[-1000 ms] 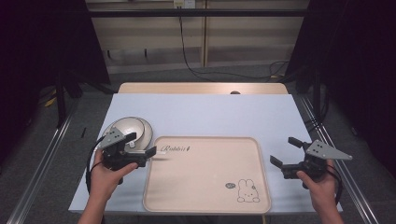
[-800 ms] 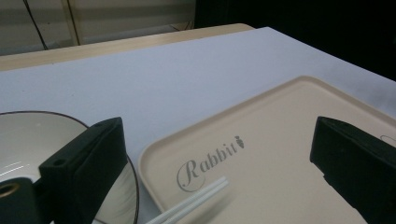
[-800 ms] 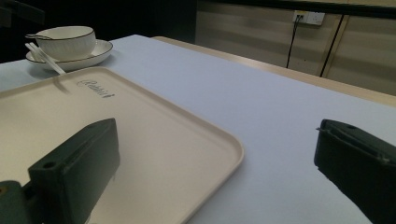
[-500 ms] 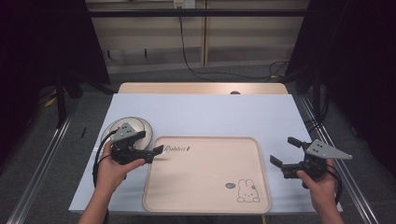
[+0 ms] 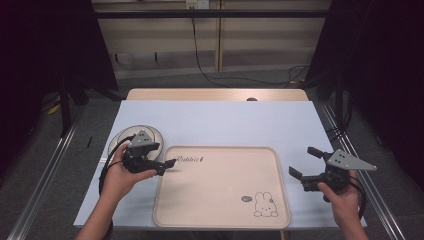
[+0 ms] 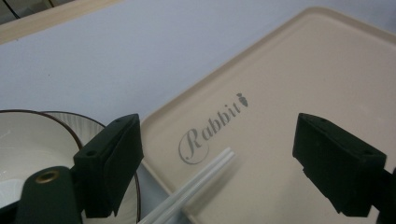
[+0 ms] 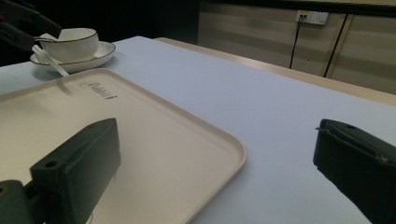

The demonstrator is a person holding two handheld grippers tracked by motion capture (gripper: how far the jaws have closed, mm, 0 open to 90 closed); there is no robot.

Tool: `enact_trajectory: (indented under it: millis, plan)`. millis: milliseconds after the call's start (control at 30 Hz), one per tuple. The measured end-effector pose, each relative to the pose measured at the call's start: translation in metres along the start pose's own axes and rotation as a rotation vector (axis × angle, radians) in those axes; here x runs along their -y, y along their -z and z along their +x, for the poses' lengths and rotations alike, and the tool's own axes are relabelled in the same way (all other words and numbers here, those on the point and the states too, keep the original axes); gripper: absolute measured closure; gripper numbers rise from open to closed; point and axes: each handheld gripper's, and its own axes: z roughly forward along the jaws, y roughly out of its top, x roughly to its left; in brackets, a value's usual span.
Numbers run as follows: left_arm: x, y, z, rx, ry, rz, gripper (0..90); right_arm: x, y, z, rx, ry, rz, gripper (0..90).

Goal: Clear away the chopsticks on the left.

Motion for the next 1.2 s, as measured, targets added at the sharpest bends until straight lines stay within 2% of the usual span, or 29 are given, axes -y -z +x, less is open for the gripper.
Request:
enact_trajectory:
  millis: [133, 233, 400, 500, 600, 633, 900, 933, 1000, 1067, 1100, 1167, 1200]
  plan:
    - [-0.001, -0.002, 0.002, 0.009, -0.002, 0.02, 18.0, 0.0, 0.0, 0.0, -0.001, 0.0, 0.0, 0.1]
    - [-0.003, -0.003, 0.002, 0.011, -0.031, 0.043, 20.8, 0.0, 0.0, 0.0, -0.002, 0.0, 0.001, 0.1]
    - [-0.007, -0.003, 0.005, 0.01, -0.047, 0.061, 26.6, 0.0, 0.001, 0.0, -0.002, -0.002, 0.001, 0.1]
    - [-0.007, -0.002, 0.005, 0.0, -0.042, 0.081, 30.7, 0.0, 0.001, 0.0, -0.004, -0.008, -0.001, 0.2]
    - [-0.006, -0.002, 0.005, -0.001, -0.077, 0.101, 34.0, 0.0, 0.001, -0.001, -0.004, -0.007, -0.003, 0.2]
    - [-0.005, -0.003, 0.004, 0.006, -0.075, 0.093, 35.2, 0.0, 0.001, -0.001, -0.001, -0.006, -0.005, 0.2]
    - [-0.001, -0.003, -0.001, 0.045, -0.148, 0.113, 41.4, 0.0, 0.0, 0.0, -0.007, -0.008, -0.002, 0.5]
    - [0.0, -0.004, -0.002, 0.051, -0.141, 0.112, 41.7, -0.001, 0.0, 0.0, -0.007, -0.008, -0.002, 0.6]
    - [0.001, -0.005, -0.003, 0.064, -0.139, 0.122, 42.2, 0.0, 0.001, 0.0, -0.011, -0.007, 0.005, 0.6]
    - [0.002, -0.007, -0.003, 0.08, -0.163, 0.138, 45.0, 0.0, 0.0, 0.0, -0.013, -0.005, 0.003, 0.6]
    - [0.003, -0.009, -0.004, 0.09, -0.151, 0.134, 46.9, 0.0, 0.0, 0.0, -0.013, -0.006, 0.002, 0.7]
    - [0.003, -0.01, -0.003, 0.097, -0.179, 0.166, 48.0, 0.0, 0.0, 0.0, -0.015, -0.004, 0.002, 0.9]
    - [0.003, -0.011, -0.004, 0.09, -0.181, 0.167, 48.8, 0.0, 0.0, 0.0, -0.016, -0.007, 0.003, 0.9]
